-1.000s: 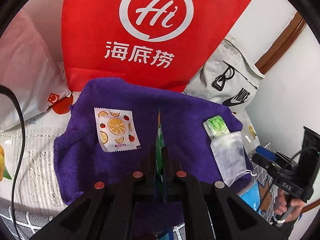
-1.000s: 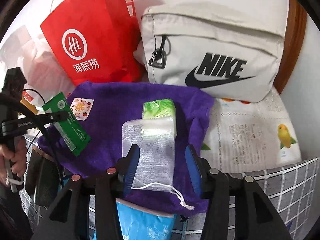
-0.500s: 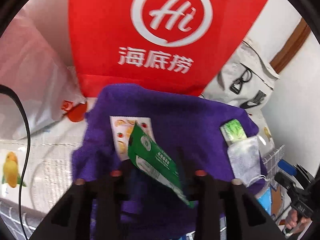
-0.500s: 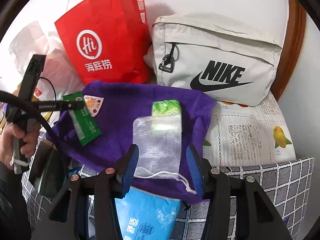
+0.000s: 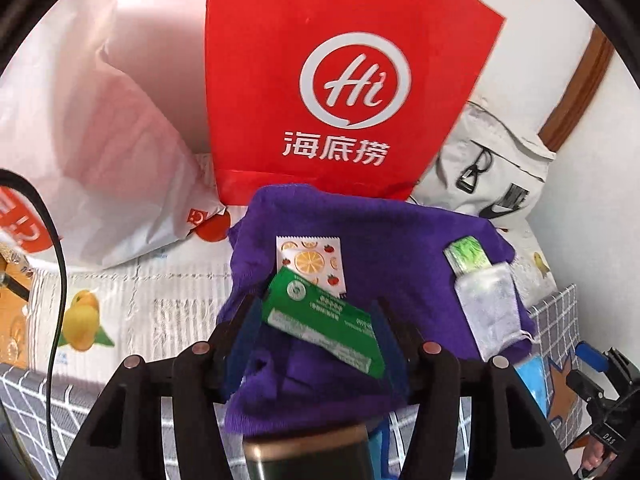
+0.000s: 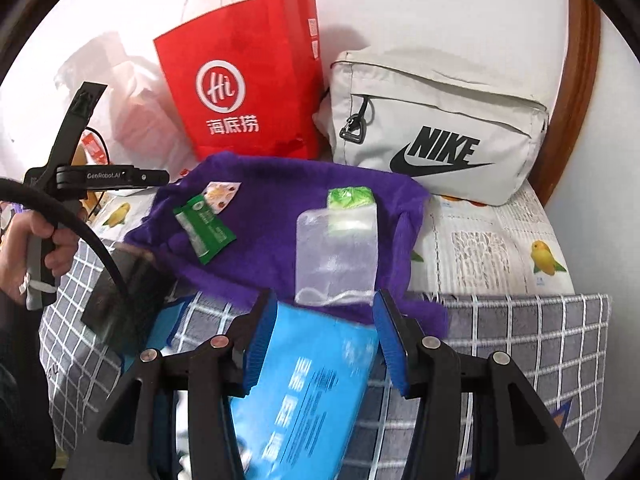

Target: Organize soft objects

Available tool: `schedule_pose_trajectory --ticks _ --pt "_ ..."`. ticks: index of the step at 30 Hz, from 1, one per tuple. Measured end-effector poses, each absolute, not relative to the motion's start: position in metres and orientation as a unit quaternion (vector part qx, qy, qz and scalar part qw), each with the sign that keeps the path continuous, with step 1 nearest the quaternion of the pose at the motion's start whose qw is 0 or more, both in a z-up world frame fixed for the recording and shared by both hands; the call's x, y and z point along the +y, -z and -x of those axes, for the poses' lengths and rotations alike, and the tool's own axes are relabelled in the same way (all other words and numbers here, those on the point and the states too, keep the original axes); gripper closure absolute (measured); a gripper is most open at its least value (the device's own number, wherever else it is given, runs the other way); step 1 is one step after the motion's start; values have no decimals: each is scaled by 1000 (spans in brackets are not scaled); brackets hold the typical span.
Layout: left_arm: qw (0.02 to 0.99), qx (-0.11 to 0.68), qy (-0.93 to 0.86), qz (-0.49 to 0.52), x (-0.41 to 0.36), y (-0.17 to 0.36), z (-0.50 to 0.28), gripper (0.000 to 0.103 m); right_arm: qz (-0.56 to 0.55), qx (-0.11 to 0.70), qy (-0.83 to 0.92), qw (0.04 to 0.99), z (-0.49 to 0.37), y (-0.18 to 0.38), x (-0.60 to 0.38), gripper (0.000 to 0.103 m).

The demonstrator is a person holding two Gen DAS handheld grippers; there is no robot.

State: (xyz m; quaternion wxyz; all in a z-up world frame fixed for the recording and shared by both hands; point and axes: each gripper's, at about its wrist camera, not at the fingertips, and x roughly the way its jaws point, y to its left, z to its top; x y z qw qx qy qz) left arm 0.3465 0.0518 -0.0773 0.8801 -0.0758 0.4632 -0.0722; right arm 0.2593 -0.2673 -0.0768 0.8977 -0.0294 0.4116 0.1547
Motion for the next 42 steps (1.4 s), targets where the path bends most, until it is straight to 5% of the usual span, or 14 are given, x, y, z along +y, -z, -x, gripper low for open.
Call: schedule_pose_trajectory --ticks 16,20,32,34,37,42 --pt "888 444 97 69 39 58 -242 46 19 436 -197 878 -140 101 -256 52" --pt "889 440 104 67 32 56 -218 43 30 450 -225 864 -117 120 -246 36" --pt "884 452 104 58 25 73 -158 38 57 485 -245 837 -122 177 -215 35" --pt "882 455 108 54 23 77 -150 37 69 476 -246 841 -123 180 -211 44" --pt "878 464 105 46 20 86 -142 37 90 471 -248 842 -120 182 -205 83" --pt "870 476 113 58 14 102 -127 37 84 452 -240 855 -107 166 -210 88"
